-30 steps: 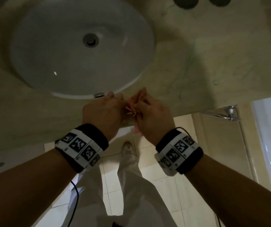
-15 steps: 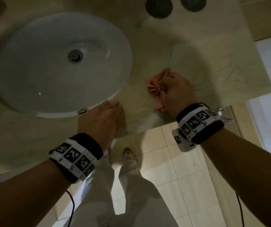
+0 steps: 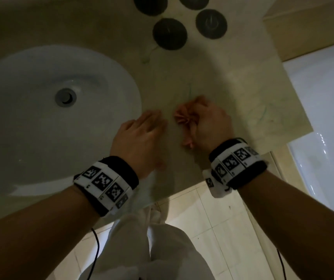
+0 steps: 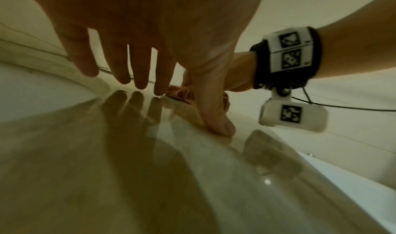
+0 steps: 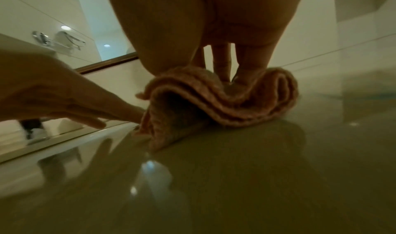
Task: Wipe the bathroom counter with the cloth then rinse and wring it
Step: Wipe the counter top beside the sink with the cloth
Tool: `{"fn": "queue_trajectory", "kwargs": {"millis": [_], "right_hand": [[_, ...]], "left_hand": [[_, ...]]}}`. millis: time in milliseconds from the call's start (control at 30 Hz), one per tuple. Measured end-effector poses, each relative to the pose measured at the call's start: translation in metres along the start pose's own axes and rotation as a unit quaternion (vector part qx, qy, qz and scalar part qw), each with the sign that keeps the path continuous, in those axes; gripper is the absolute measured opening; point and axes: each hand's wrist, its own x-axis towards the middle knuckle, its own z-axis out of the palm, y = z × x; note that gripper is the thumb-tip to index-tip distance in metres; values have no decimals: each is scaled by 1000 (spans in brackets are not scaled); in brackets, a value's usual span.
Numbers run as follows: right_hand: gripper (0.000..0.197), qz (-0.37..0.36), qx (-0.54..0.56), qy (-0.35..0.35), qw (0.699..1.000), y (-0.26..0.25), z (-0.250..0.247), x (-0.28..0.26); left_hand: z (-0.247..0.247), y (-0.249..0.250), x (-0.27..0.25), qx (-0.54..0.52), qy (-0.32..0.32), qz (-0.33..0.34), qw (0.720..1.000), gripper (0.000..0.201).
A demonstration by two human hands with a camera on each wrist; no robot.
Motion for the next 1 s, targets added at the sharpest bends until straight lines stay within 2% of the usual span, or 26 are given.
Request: {"fn": "queue_trajectory", "kwargs": {"millis": [133,267,367,567,700,767,833,900,1000], "right_hand": [[27,31,22,-16,999,4,-12,55],[29,53,13,-10,998,7,-19,80],[25,18,9,-34,999,9,-15,66],[28,-44,9,-110,993,11,2,-2],[20,-30,20,-91,995,25,-3,-7],[25,-18,38,-91,995,41,-9,8],[28,-15,55,-52,997,61,-21,27],[24,1,46,-15,999,83,-35,47],[20,19,22,-7,1000,110,-48,66]], "left_hand": [[-13,-3,23,-12,-19,0,1000,109],[-22,-6,48,-52,-55,4,997,111],[-27,-4,60,-69,-65,9,996,109],[-24,0,65,-38,-42,46,997,104],[-19,9,71,-9,-43,49,998,107],[-17,10,71,4,-13,51,999,109],[-13,11,69,11,19,48,999,103],[-13,16,69,3,15,39,999,97],[-16,34,78,10,-18,24,1000,100]]}}
